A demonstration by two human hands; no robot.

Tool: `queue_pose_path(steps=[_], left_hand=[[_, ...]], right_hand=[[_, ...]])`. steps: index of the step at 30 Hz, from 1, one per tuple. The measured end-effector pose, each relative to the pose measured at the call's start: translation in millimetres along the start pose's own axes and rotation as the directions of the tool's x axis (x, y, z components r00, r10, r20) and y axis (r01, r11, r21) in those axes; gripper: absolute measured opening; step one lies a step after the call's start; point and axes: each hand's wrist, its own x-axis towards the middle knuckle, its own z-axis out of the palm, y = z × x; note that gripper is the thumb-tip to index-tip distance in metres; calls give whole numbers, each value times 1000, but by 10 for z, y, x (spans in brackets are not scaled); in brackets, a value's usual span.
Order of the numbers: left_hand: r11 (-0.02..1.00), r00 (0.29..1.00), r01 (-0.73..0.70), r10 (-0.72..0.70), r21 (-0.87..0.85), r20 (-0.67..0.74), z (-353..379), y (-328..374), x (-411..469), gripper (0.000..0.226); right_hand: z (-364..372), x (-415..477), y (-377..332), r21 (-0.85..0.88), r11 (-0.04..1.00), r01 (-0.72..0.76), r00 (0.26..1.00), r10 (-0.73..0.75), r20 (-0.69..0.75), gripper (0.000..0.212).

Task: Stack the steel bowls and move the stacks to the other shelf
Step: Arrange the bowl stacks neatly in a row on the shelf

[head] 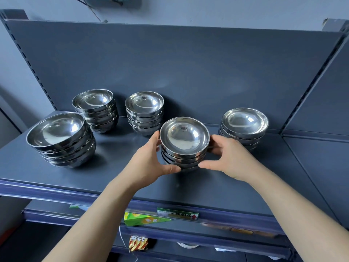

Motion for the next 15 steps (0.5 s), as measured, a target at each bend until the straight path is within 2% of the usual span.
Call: queue_pose_path(steps=[7,15], left_hand=[[998,998,41,-38,55,-51,-63,-36,-78,89],[989,989,104,-91,106,-115,-556,-319,-263,82]], right_hand=[[125,30,-82,-42,999,-2,1000,1,-11,59],[589,226,-577,-87,996,26,1000,-26,-4,46]])
